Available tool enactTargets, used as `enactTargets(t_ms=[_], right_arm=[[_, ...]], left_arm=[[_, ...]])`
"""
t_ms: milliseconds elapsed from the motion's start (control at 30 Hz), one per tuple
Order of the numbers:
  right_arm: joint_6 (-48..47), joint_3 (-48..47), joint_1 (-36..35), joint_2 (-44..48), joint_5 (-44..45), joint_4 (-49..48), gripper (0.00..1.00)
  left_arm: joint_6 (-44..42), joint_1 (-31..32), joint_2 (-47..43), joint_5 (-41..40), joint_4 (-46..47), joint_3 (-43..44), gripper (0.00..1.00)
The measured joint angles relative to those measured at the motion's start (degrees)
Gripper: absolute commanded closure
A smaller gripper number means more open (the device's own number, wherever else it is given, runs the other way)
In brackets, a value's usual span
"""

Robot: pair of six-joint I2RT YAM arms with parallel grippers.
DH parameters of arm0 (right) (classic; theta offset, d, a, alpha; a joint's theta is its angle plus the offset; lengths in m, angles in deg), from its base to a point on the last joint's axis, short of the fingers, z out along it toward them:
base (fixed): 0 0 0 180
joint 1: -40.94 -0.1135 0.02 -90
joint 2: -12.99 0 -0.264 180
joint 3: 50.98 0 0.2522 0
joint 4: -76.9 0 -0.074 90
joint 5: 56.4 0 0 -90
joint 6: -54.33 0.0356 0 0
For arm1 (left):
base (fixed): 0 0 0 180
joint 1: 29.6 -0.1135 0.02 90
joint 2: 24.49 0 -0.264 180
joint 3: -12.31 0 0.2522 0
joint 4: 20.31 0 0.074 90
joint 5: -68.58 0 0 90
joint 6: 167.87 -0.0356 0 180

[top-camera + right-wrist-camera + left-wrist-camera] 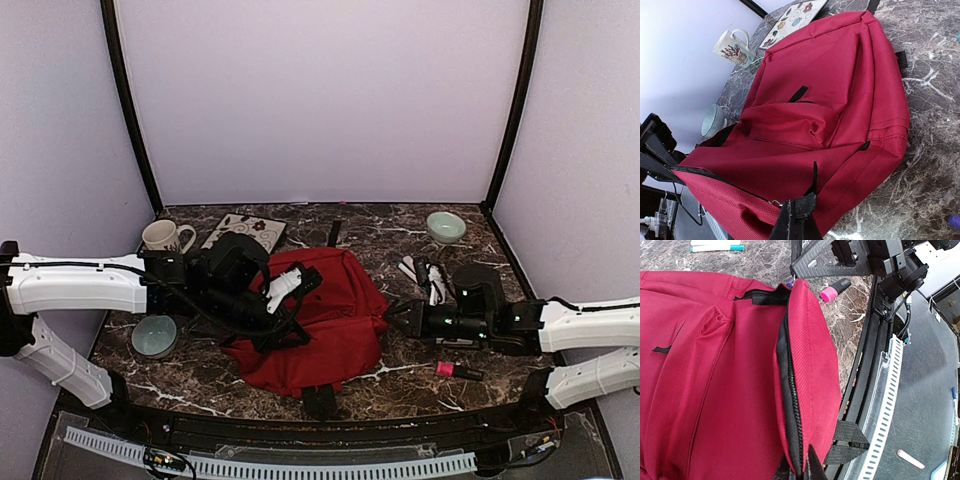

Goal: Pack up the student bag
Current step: Zip the student bag into the largest pocket of the bag, then adjust the student bag at the center of the board.

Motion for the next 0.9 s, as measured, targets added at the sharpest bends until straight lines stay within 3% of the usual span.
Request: enactTargets(t_ms=[133,300,333,467,567,667,900], right_arm=[[0.2,0.0,0.2,-0.7,-1.2,0.0,1.0],[0.6,-0.5,0.4,-0.5,0.3,2.5,0.8],[0.7,-0.6,1.4,-0.4,2.4,4.8,0.75],[0.5,-1.9,4.1,-0.4,9.7,15.8,0.63],[0.2,-4.2,4.1,0.8,12.3,21.6,0.54],[-0.9,-6.7,4.1,3.5,14.1,24.5,0.5],[-5.0,-10.6,4.1,3.7,14.5,25.3,0.5]], left_arm=[[0.0,0.0,-0.4,-0.4,-0.8,0.0,0.99],[0.1,0.0,-0.3,-0.3,-2.0,0.2,0.86],[0.1,0.0,-0.4,-0.3,-3.6,0.3,0.8],[1.6,0.0,-0.4,-1.0,-10.5,0.5,0.36],[2.8,0.0,-1.0,-2.7,-13.5,1.6,0.17],[4.2,0.0,-3.0,-5.1,-15.1,3.8,0.14],[7.8,-0.2,-5.5,-10.1,-14.5,7.9,0.22]])
